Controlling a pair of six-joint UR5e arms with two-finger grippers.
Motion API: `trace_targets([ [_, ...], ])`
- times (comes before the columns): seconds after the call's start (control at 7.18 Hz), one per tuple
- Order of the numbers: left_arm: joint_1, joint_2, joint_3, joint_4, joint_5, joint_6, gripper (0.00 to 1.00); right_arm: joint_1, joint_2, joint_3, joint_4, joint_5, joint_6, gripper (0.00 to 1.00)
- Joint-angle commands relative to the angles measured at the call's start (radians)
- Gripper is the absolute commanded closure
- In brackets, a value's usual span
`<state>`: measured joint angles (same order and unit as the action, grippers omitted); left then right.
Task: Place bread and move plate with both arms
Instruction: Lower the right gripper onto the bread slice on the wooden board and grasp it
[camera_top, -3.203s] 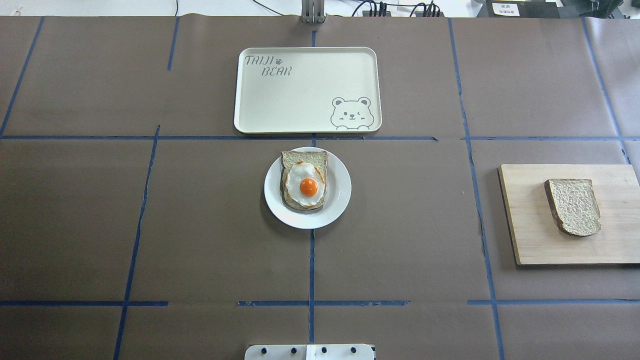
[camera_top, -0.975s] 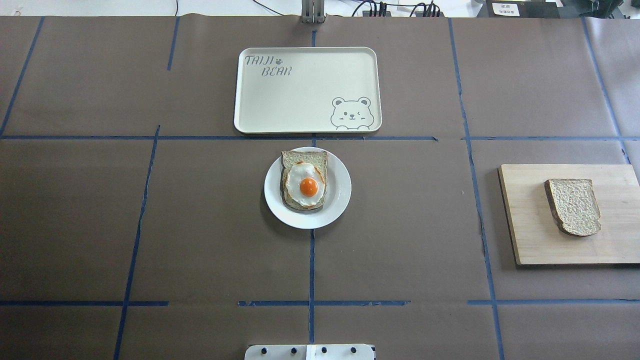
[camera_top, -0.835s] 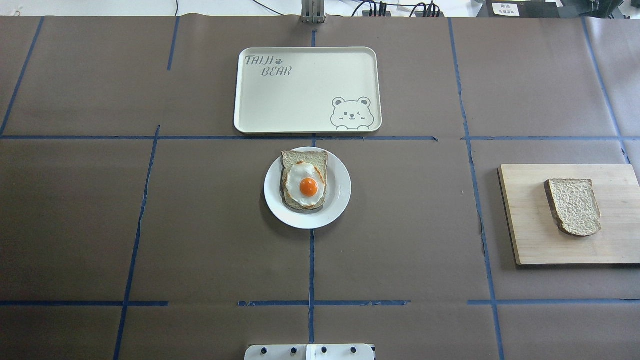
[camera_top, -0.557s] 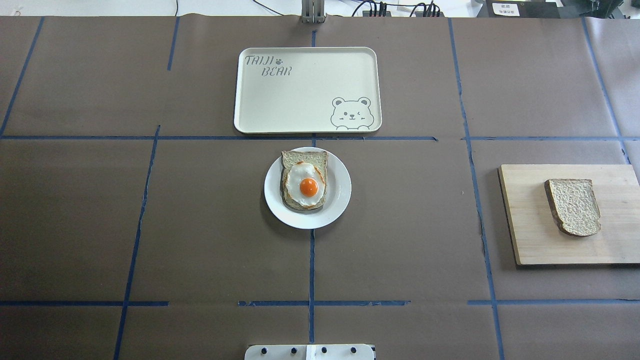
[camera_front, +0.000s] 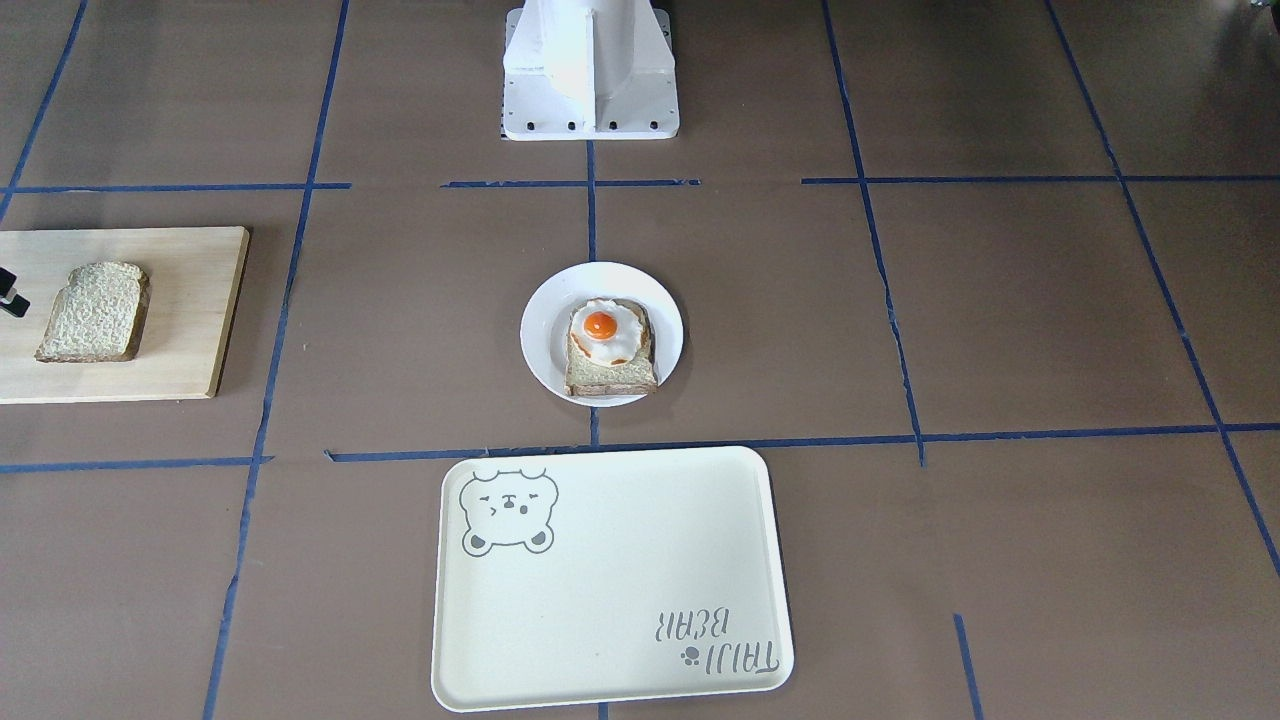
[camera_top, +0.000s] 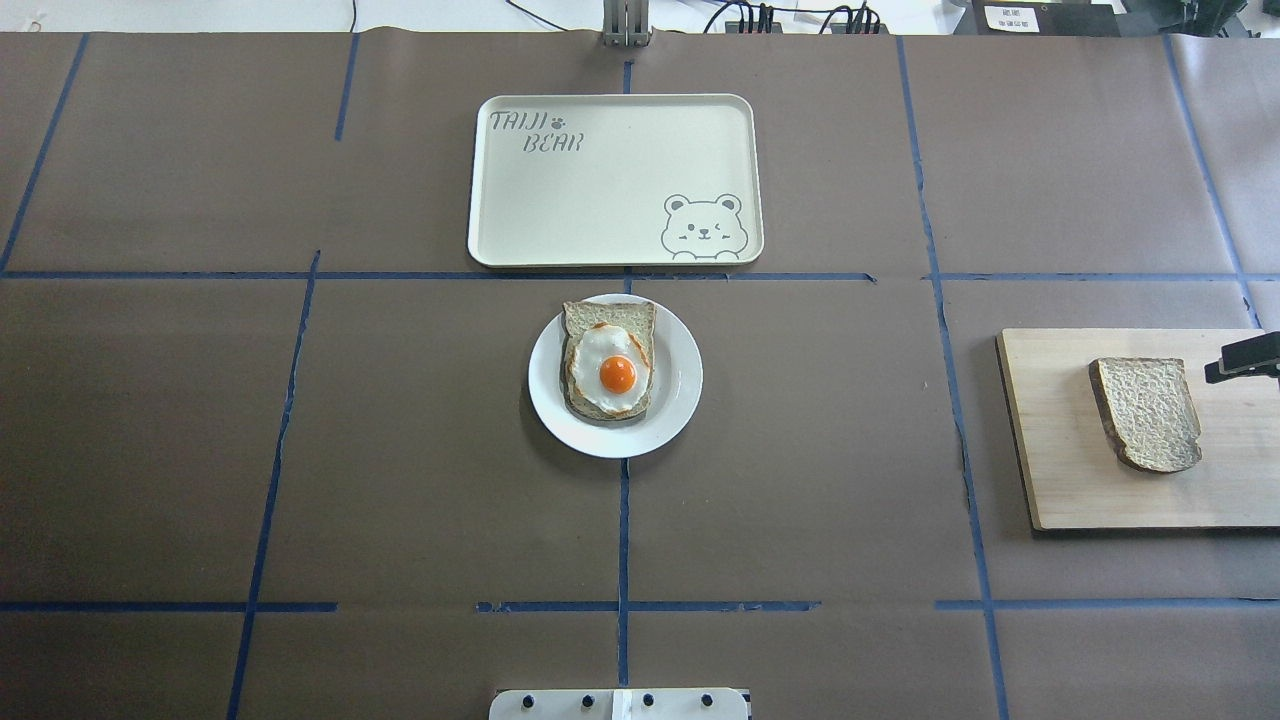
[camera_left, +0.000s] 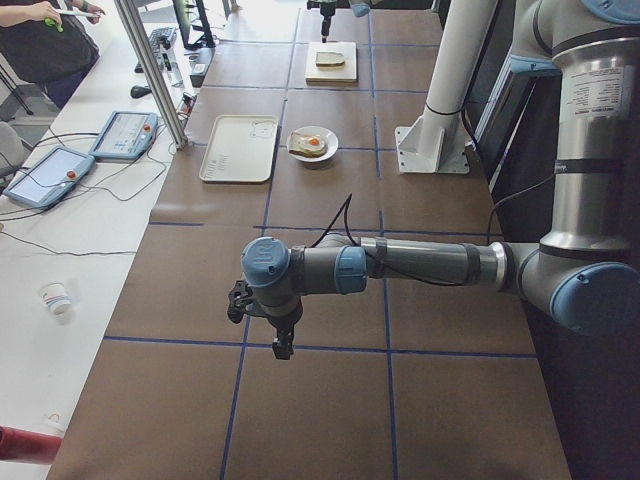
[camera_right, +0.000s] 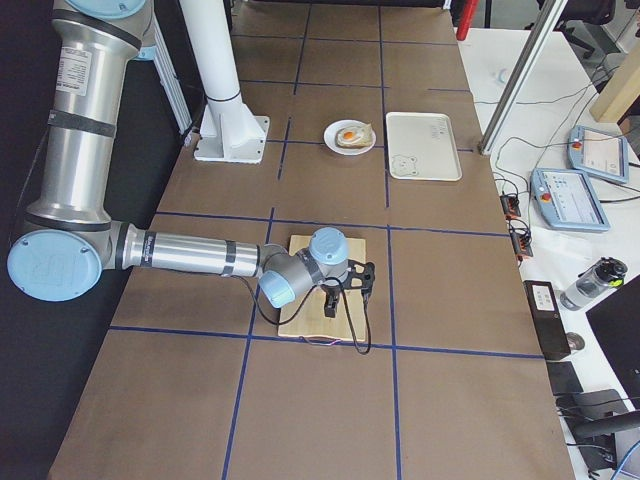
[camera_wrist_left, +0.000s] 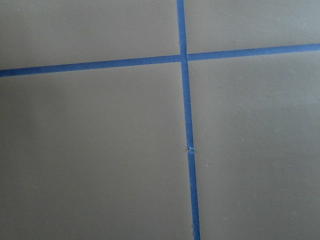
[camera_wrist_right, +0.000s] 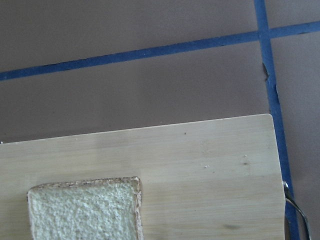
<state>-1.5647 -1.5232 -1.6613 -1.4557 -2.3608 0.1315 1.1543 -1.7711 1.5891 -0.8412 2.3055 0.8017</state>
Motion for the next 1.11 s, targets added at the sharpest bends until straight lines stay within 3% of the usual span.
trace_targets([
  [0.0,0.000,0.000,0.000,-0.002,0.000,0.000,0.00,-0.054,0.001,-0.009,0.027,-0.011,0.036,0.01],
  [0.14,0.000,0.000,0.000,0.000,0.000,0.000,0.00,-0.059,0.001,-0.009,0.025,-0.011,0.037,0.07],
  [0.7,0.000,0.000,0.009,-0.002,0.000,0.003,0.00,-0.094,0.005,-0.009,0.025,-0.015,0.044,0.48],
  [0.97,0.000,0.000,0.011,-0.002,0.000,0.003,0.00,-0.100,0.007,-0.009,0.025,-0.014,0.043,0.49],
])
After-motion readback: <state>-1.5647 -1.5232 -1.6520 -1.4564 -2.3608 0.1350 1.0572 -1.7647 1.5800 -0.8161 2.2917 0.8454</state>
